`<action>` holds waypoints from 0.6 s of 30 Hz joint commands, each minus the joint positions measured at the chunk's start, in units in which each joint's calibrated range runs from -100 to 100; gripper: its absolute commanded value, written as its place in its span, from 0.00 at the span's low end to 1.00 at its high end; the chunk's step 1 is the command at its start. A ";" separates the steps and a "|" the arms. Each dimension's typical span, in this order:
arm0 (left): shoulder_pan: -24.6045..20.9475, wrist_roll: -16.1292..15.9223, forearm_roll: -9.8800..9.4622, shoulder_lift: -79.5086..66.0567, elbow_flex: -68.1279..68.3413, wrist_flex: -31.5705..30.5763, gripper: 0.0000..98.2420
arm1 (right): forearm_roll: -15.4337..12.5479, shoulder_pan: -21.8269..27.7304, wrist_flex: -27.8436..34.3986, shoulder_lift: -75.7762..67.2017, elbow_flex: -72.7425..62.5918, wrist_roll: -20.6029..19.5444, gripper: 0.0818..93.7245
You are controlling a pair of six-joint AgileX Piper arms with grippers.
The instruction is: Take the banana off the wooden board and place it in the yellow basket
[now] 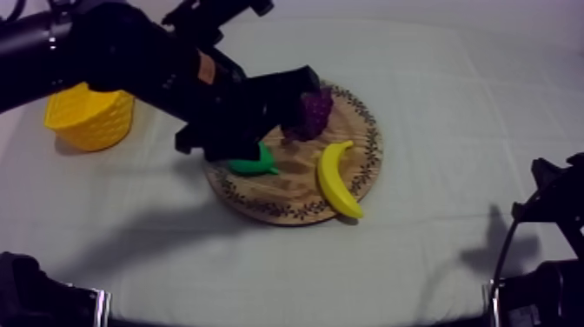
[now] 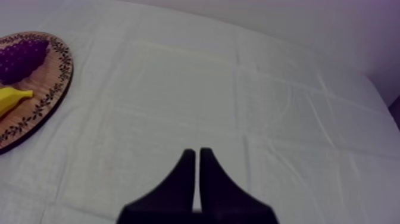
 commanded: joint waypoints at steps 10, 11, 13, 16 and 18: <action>-1.33 -5.91 6.97 14.47 -4.66 -0.13 0.68 | -0.02 0.01 -0.02 -0.04 -0.03 0.00 0.01; -1.33 -6.12 7.24 15.87 -5.79 0.21 0.68 | -0.02 0.01 -0.02 -0.04 -0.03 0.00 0.01; -1.35 -6.52 7.69 18.66 -8.17 1.17 0.68 | -0.02 0.01 -0.02 -0.04 -0.03 0.00 0.01; -1.47 -7.29 8.38 22.78 -12.02 2.92 0.68 | -0.02 0.01 -0.02 -0.04 -0.03 0.00 0.01; -1.51 -7.43 8.60 25.70 -14.92 4.56 0.68 | -0.02 0.01 -0.02 -0.04 -0.03 0.00 0.01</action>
